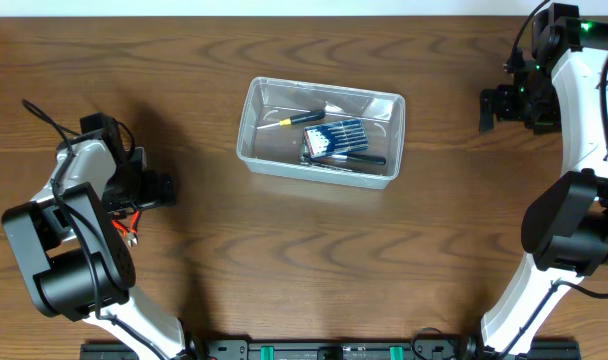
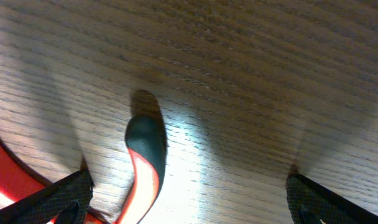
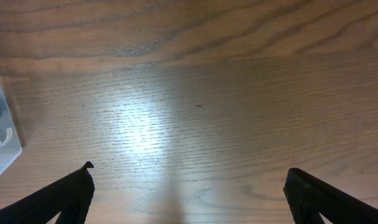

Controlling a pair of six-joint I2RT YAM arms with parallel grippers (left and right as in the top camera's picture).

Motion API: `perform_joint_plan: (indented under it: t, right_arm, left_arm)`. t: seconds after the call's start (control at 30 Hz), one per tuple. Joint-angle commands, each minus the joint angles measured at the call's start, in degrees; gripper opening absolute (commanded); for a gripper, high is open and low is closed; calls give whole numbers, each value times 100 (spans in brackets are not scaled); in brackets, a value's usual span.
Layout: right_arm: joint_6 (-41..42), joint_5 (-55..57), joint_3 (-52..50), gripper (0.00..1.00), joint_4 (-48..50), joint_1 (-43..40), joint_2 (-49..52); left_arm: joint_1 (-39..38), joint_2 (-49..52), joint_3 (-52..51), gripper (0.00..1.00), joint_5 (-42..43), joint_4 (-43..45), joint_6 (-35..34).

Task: Pack container
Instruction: 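Lower the left gripper onto one red pliers handle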

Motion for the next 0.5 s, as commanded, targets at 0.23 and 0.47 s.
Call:
perform_joint_plan:
  t: [0.23, 0.47]
  right_arm:
    - [-72, 81, -11, 99, -92, -50, 11]
    - [-70, 81, -11, 99, -162, -50, 11]
  left_arm:
    - [61, 146, -195, 99, -223, 15, 74]
    - [59, 146, -195, 99, -223, 4, 74]
